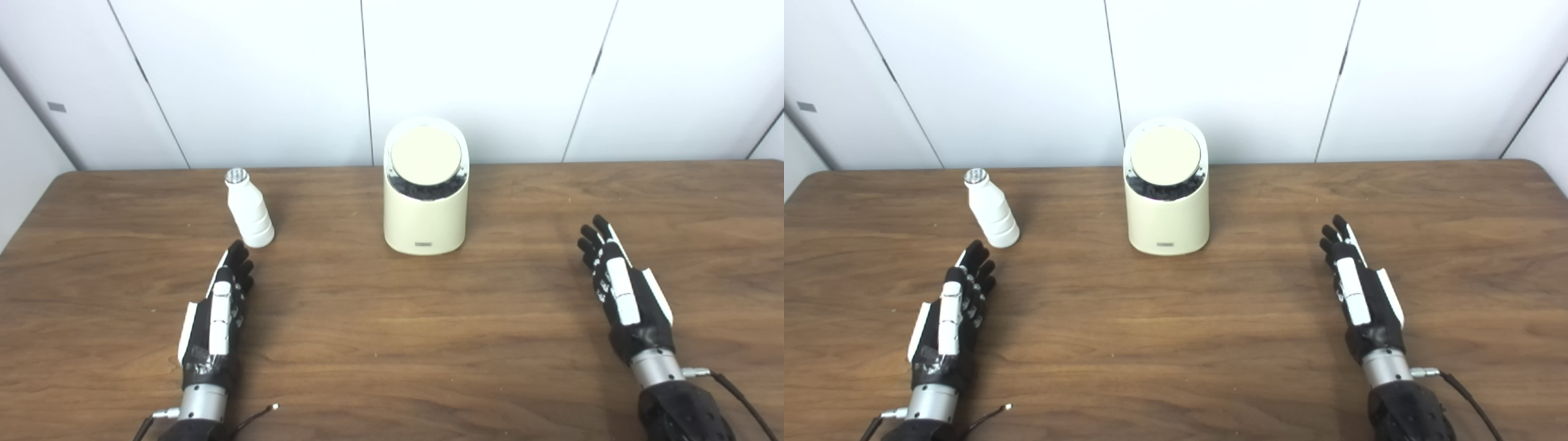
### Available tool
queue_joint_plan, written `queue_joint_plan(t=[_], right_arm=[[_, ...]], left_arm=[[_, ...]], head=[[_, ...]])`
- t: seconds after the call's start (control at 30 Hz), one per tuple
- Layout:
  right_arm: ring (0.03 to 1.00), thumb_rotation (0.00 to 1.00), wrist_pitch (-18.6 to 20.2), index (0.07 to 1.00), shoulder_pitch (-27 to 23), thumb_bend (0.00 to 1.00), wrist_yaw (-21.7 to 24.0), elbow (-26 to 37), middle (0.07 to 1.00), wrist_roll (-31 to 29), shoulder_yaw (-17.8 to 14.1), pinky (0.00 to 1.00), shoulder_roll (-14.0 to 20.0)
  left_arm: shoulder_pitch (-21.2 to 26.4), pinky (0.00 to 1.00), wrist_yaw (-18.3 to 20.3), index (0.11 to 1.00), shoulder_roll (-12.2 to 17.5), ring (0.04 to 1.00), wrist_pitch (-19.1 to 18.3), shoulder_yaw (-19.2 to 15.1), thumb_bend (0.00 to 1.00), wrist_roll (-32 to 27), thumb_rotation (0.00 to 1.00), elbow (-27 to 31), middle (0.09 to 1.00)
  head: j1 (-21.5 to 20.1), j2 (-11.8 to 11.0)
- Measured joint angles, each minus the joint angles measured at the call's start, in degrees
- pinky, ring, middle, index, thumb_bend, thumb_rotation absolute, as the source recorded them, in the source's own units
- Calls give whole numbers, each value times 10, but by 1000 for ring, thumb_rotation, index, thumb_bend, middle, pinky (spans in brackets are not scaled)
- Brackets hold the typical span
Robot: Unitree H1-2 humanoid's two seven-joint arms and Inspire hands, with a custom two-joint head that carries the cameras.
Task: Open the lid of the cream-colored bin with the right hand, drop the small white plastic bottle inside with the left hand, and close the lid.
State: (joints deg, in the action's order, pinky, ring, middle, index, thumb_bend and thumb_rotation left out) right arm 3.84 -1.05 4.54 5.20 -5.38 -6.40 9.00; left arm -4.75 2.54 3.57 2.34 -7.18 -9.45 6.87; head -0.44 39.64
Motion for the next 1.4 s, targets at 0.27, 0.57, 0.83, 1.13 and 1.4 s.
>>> queue_joint_plan(t=[0.27,0.57,0.83,1.13,1.4], right_arm=[[958,935,2,989,0,642,0,1,957,0,0,1000,0],[964,871,11,986,-1,673,0,7,959,-5,0,1000,0],[971,837,77,974,-48,723,-4,46,966,12,10,1000,4],[973,895,187,978,-119,707,5,105,979,61,52,1000,30],[920,840,231,957,-191,734,14,110,941,126,100,891,41]], left_arm=[[0,994,0,970,0,972,0,0,466,0,943,0,971],[0,1000,0,987,0,988,0,1,452,0,962,0,985],[-1,1000,0,986,0,990,0,3,500,0,960,0,982],[-1,1000,1,981,1,987,2,5,508,4,944,0,978],[-1,1000,0,985,-1,994,2,7,507,8,952,0,982]], head=[[-7,-6],[-12,-17],[-15,-22],[-18,-21],[-20,-20]])
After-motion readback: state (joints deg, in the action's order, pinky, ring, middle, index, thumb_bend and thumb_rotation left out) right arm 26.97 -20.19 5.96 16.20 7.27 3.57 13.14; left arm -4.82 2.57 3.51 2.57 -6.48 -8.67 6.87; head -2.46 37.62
